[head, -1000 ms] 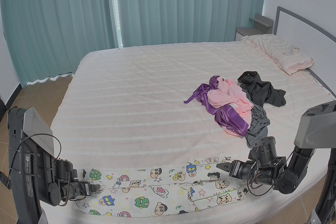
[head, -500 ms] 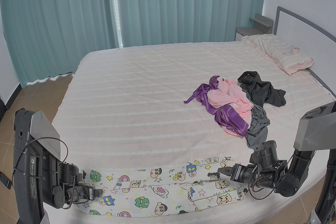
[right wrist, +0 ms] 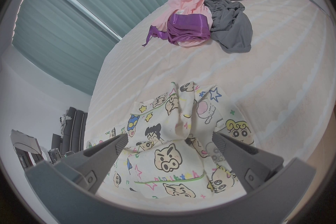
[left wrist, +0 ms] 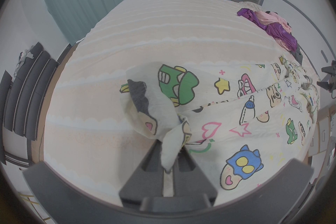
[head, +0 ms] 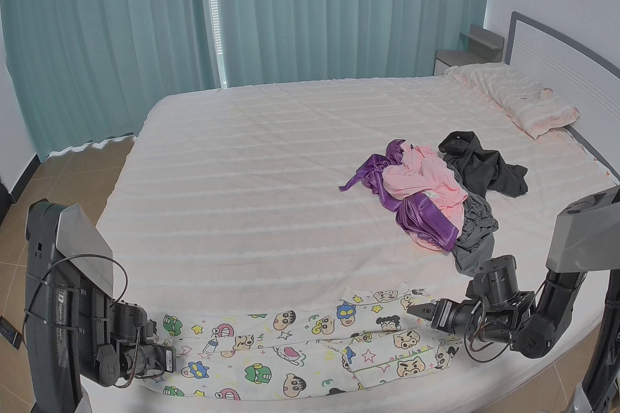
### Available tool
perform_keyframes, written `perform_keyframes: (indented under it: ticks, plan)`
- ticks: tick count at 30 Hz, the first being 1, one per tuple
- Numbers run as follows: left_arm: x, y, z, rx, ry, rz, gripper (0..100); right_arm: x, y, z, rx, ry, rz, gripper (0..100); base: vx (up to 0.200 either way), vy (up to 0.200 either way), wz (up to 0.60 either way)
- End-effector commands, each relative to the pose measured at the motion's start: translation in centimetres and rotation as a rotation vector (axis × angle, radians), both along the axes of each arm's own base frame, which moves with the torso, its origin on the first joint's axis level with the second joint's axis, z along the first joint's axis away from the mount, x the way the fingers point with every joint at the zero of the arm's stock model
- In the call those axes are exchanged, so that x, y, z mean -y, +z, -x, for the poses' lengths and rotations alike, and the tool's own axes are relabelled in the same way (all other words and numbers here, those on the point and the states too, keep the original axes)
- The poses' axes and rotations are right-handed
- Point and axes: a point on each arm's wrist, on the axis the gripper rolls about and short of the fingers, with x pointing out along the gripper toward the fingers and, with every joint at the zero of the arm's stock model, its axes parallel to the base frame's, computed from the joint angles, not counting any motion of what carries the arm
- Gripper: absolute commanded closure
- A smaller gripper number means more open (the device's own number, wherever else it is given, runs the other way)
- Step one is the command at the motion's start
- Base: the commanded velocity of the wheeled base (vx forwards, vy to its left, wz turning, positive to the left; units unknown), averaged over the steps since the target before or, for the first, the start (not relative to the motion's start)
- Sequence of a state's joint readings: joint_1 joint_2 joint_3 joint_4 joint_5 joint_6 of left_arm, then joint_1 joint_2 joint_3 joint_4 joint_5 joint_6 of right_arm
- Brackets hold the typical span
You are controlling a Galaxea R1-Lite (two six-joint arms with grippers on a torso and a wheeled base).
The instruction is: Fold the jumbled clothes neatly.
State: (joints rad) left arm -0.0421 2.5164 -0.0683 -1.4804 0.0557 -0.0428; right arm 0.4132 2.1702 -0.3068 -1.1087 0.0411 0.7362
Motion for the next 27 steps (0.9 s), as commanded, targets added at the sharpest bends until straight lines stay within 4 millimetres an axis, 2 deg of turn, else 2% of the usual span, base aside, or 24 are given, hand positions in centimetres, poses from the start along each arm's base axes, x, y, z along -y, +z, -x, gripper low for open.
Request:
perform_keyframes:
  ticks: [1,5,9,15,19,22,25,26,27]
  plan:
    - [-0.4,1.1,-0.4,0.049,0.02,0.001,100,0.5,0.1,-0.3,0.004,-0.017,-0.003,0,0.0,0.0,0.0]
    - [-1.2,1.9,-0.5,0.075,0.048,-0.001,100,0.5,0.1,-0.3,0.006,-0.021,-0.005,0,0.0,0.0,0.0]
    - [-3.8,2.3,-0.4,0.072,0.064,-0.055,100,0.8,-0.3,-0.7,0.022,-0.034,-0.015,0,0.0,0.0,0.0]
    - [-6.1,3.0,-0.9,0.125,0.132,-0.052,100,0.8,-0.9,-0.9,0.033,-0.038,-0.017,0,0.0,0.0,0.0]
    - [-8.9,3.9,-2.1,0.181,0.196,-0.095,100,0.8,-1.1,-0.9,0.026,-0.038,-0.014,0,0.0,0.0,0.0]
    - [-10.7,5.2,-2.4,0.189,0.247,-0.092,100,0.8,-1.1,-0.9,0.026,-0.038,-0.014,0,0.0,0.0,0.0]
    - [-13.4,7.8,-2.8,0.188,0.291,-0.041,100,0.8,-1.2,-0.9,0.024,-0.038,-0.015,0,0.0,0.0,0.0]
    - [-13.4,7.8,-2.8,0.188,0.291,-0.041,100,0.8,-1.2,-0.9,0.024,-0.038,-0.015,0,0.0,0.0,0.0]
    - [-15.0,9.2,-2.8,0.176,0.326,-0.019,100,0.8,-1.2,-0.9,0.024,-0.038,-0.015,0,0.0,0.0,0.0]
